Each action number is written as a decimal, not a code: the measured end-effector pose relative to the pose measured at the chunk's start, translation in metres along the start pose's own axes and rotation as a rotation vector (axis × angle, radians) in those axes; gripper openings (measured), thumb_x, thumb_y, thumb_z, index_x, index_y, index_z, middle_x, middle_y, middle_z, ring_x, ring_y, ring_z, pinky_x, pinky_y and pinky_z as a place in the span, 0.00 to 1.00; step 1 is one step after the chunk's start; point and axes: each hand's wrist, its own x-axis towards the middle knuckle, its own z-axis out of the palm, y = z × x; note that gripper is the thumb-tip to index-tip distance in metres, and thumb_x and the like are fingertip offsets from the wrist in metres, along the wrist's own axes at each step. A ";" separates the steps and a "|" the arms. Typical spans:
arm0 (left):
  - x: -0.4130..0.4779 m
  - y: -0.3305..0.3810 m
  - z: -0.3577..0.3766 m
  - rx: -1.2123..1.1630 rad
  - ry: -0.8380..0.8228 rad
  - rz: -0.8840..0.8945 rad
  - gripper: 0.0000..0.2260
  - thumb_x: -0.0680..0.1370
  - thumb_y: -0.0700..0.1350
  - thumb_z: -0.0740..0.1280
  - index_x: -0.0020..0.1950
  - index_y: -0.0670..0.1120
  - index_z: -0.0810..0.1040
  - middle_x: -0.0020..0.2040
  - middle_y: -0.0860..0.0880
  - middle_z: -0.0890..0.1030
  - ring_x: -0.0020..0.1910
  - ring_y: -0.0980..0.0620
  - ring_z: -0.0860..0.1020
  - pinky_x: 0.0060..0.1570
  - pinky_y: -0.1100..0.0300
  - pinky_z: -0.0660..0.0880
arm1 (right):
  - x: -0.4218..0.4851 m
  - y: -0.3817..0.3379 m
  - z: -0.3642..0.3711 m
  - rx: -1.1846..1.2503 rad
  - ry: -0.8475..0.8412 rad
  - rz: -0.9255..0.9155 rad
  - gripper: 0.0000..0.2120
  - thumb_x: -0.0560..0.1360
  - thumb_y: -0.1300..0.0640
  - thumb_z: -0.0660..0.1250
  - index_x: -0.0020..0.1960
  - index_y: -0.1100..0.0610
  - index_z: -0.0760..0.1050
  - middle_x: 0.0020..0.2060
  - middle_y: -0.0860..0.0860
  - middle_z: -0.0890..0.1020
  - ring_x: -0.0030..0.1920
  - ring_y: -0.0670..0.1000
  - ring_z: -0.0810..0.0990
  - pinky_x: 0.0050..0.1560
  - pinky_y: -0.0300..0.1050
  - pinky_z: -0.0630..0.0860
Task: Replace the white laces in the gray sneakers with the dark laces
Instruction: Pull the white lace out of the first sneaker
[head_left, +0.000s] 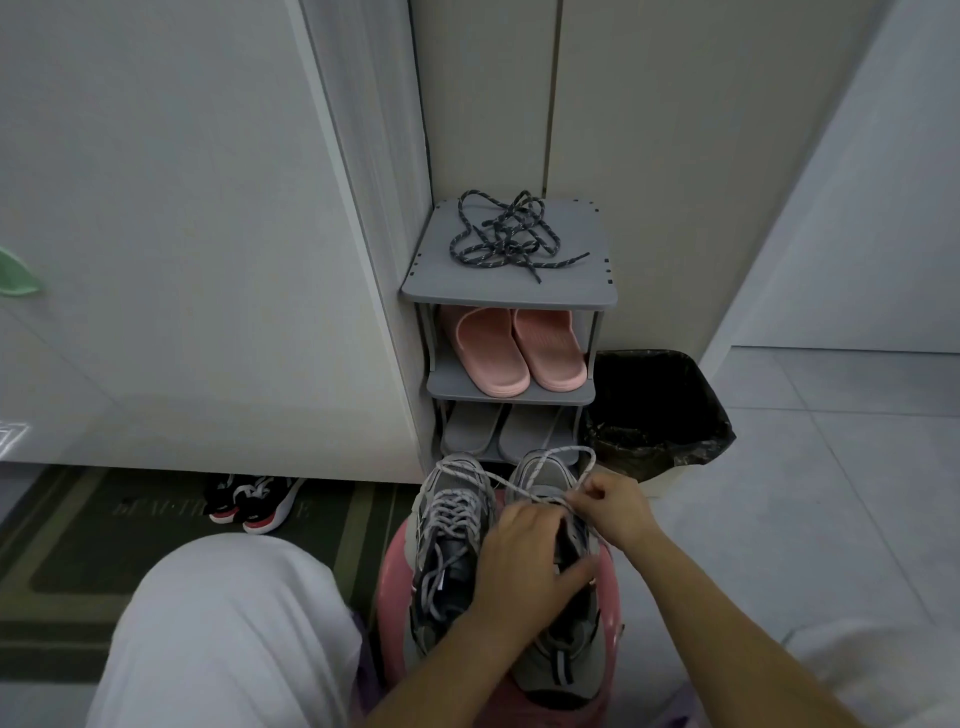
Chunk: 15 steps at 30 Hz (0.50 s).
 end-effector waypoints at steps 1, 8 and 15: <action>-0.004 0.003 0.004 -0.026 -0.003 0.003 0.24 0.72 0.62 0.61 0.63 0.50 0.73 0.61 0.53 0.75 0.64 0.52 0.68 0.61 0.58 0.68 | 0.002 0.000 0.001 -0.059 0.008 -0.009 0.21 0.74 0.59 0.68 0.27 0.55 0.61 0.26 0.49 0.68 0.30 0.47 0.66 0.32 0.41 0.63; -0.012 0.008 0.018 -0.236 -0.002 -0.131 0.30 0.69 0.63 0.55 0.66 0.50 0.72 0.68 0.54 0.67 0.72 0.53 0.58 0.68 0.62 0.57 | 0.009 -0.003 -0.004 0.127 0.056 0.123 0.11 0.79 0.59 0.59 0.38 0.59 0.67 0.40 0.61 0.82 0.35 0.53 0.80 0.37 0.45 0.78; -0.012 0.009 0.021 -0.336 0.001 -0.186 0.30 0.67 0.62 0.56 0.64 0.48 0.74 0.66 0.53 0.69 0.69 0.55 0.60 0.68 0.65 0.56 | 0.005 -0.008 -0.004 -0.237 -0.022 0.012 0.14 0.77 0.58 0.64 0.34 0.57 0.66 0.33 0.52 0.74 0.39 0.53 0.75 0.38 0.44 0.71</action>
